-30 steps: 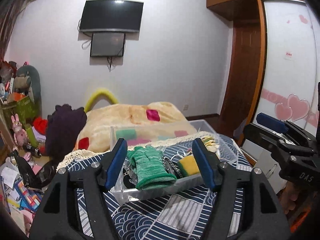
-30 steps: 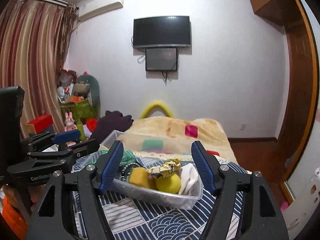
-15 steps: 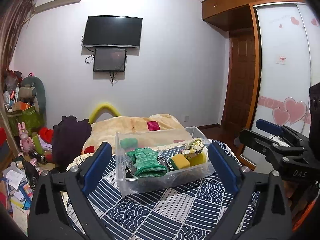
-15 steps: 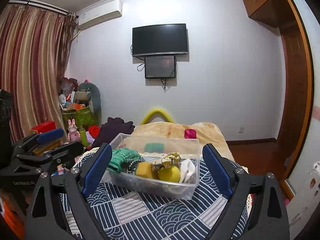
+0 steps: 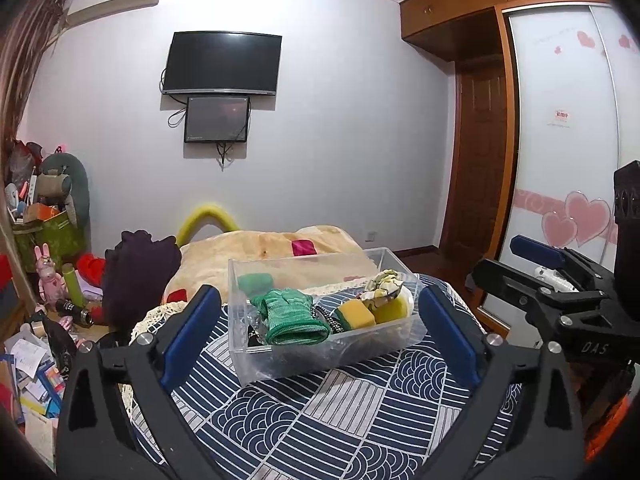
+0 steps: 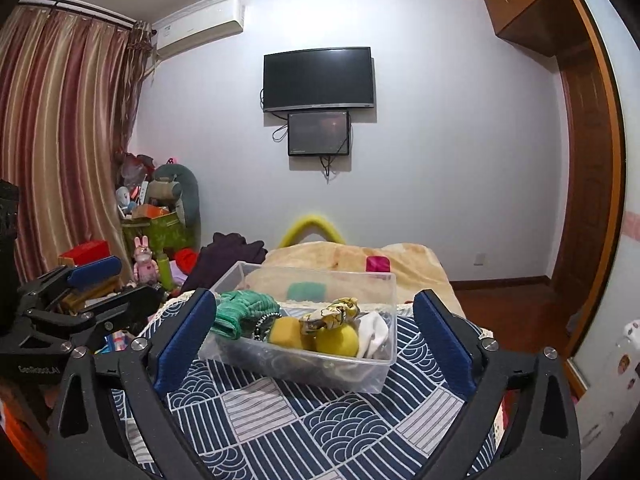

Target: Organize soft objects

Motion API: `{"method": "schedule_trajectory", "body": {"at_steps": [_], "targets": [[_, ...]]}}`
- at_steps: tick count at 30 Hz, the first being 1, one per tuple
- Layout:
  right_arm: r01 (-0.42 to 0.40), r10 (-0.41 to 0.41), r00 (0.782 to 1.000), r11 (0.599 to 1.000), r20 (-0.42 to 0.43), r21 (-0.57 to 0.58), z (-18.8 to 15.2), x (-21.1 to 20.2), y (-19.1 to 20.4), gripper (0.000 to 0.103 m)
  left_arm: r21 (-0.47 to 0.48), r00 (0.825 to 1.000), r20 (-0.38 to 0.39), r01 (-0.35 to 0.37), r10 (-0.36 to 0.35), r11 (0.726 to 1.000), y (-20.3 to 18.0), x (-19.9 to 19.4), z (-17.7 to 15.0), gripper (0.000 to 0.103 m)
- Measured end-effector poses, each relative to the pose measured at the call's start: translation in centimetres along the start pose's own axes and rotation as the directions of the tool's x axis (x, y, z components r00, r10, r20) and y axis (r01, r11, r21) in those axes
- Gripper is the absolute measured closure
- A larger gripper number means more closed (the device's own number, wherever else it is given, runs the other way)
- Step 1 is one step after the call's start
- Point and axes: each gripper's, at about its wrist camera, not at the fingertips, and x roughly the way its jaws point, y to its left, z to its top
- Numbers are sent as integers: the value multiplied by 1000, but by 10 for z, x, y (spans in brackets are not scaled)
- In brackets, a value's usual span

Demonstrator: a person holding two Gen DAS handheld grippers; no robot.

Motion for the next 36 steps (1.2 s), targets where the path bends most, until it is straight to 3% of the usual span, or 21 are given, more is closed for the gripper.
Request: {"method": "schedule_trajectory", "body": {"at_steps": [36], "targets": [[-6,6,1000,1000,-12,3,-2,-2,7,4,-11,1000,-8,23,-23,1000,1,-1,-2,2]]}}
